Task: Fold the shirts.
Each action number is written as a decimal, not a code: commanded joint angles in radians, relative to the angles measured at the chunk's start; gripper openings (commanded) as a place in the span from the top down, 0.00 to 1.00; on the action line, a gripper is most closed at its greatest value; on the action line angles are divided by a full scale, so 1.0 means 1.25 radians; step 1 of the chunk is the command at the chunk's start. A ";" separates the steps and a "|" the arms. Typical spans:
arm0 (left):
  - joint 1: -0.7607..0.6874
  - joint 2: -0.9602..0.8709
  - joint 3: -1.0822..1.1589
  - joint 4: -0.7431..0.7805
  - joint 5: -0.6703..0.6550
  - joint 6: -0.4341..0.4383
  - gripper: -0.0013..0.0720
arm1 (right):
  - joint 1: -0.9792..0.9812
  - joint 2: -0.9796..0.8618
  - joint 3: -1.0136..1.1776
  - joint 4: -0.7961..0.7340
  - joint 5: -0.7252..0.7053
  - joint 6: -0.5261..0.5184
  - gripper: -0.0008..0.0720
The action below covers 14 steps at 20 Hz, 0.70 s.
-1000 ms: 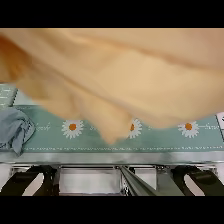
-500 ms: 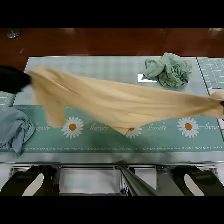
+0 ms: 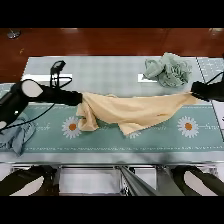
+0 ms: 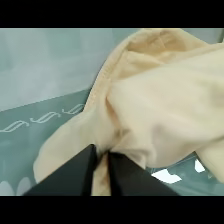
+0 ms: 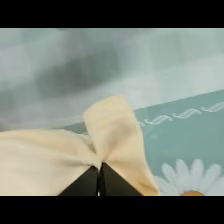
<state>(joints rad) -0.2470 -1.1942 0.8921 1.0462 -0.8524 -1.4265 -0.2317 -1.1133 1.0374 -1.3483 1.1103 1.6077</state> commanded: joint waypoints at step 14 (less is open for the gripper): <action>0.355 -0.122 -0.056 -0.383 -0.244 0.174 0.03 | -0.244 0.074 -0.313 0.370 0.070 -0.251 0.14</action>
<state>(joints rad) 0.1795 -1.3148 0.9375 0.7715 -1.1152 -1.3312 -0.5430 -1.0985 0.8570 -1.0271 1.2201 1.3834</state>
